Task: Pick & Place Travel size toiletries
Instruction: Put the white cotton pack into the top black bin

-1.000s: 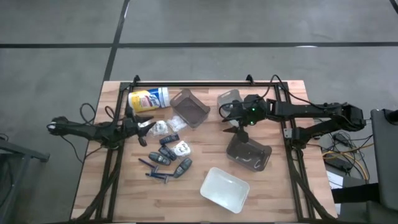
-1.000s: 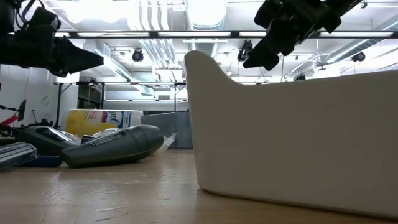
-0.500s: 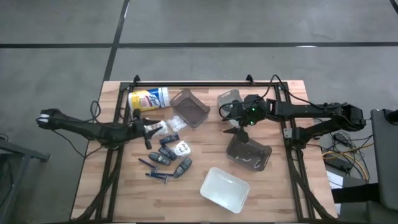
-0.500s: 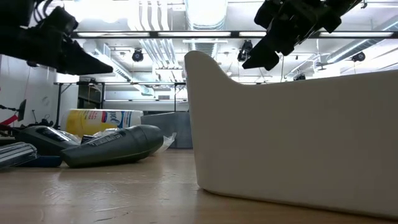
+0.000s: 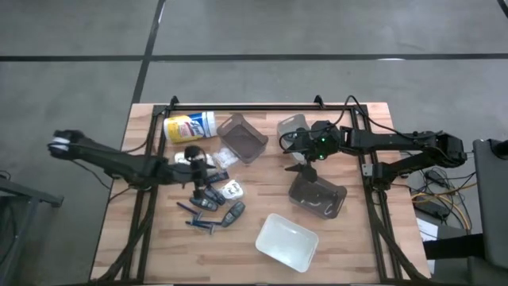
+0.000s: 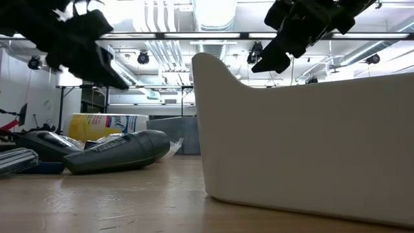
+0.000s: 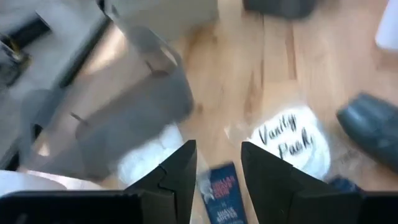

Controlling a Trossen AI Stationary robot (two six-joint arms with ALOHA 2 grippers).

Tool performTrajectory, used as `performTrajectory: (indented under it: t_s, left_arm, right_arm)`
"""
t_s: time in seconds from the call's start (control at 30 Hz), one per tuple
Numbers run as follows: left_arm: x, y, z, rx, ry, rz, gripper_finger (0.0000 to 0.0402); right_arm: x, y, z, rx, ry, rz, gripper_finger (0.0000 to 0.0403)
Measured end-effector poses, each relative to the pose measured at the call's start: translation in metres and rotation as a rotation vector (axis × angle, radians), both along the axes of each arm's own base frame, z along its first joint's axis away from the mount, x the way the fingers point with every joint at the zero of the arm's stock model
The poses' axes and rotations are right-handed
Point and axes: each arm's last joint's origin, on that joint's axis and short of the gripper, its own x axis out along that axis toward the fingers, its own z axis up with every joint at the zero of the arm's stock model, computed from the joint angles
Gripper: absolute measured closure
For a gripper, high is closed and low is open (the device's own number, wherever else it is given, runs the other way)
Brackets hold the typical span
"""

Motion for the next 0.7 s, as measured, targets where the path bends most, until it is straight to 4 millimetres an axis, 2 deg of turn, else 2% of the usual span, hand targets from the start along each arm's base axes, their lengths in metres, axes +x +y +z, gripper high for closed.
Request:
performTrajectory:
  t_s: [0.27,0.43,0.7]
  left_arm:
    - [0.017,-0.004,-0.005,-0.072,0.132,0.043,0.0268]
    - [0.021,-0.006,-0.018,-0.100,0.194,0.045,0.0268]
    - [0.025,-0.002,-0.028,0.004,0.218,0.158,0.0268]
  right_arm:
    - [0.000,0.000,0.000,-0.008,0.000,0.003,0.0066]
    - [0.000,0.000,0.000,-0.010,-0.001,0.002,0.0056]
    - [0.000,0.000,0.000,0.018,0.004,-0.016,0.0063]
